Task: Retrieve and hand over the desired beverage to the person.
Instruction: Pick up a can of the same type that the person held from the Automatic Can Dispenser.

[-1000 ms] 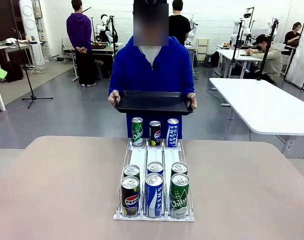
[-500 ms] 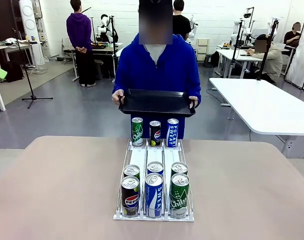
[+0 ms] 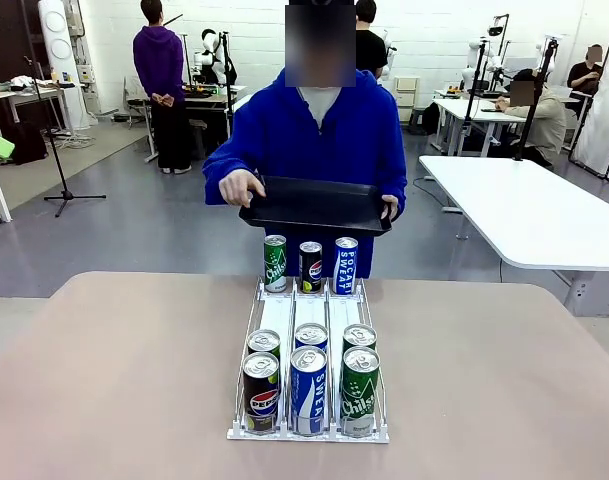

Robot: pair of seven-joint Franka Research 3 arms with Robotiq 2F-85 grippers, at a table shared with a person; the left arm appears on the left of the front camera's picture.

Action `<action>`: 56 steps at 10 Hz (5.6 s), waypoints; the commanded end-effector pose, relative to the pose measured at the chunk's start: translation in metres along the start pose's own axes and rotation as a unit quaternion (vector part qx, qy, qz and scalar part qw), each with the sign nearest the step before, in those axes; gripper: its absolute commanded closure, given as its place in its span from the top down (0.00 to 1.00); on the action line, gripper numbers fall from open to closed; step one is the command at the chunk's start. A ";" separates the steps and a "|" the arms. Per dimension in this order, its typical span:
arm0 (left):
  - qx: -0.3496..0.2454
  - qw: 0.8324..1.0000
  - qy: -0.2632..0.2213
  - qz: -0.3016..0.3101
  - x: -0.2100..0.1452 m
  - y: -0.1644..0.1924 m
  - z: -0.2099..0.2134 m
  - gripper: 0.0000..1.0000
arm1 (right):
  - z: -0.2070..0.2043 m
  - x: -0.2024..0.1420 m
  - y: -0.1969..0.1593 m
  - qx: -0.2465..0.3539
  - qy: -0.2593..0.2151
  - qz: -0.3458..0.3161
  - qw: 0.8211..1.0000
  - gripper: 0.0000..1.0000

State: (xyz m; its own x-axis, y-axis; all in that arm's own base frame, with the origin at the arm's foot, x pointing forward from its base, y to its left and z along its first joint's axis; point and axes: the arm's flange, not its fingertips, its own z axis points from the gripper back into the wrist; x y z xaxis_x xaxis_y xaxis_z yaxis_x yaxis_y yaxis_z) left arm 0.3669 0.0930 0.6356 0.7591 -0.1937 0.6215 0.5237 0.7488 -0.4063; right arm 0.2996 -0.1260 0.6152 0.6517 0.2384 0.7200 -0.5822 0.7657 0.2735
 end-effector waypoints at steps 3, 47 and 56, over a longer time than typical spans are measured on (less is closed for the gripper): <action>-0.007 1.000 -0.004 -0.010 -0.001 0.002 0.001 1.00 | -0.001 0.001 -0.001 0.012 -0.008 0.006 1.000 1.00; -0.007 1.000 -0.004 -0.010 -0.001 0.002 0.001 1.00 | -0.299 0.095 0.218 -0.227 0.267 -0.196 0.916 1.00; -0.007 1.000 -0.004 -0.010 -0.001 0.002 0.001 1.00 | -0.338 0.069 0.257 -0.232 0.290 -0.174 0.912 1.00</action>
State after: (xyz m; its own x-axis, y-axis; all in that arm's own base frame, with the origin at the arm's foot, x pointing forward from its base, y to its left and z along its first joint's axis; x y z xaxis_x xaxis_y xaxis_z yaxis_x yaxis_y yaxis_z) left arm 0.3672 0.0930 0.6351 0.7600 -0.1965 0.6195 0.5224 0.7518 -0.4024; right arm 0.3636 0.2805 0.5334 0.9826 0.1156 0.1457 -0.1237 0.9911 0.0484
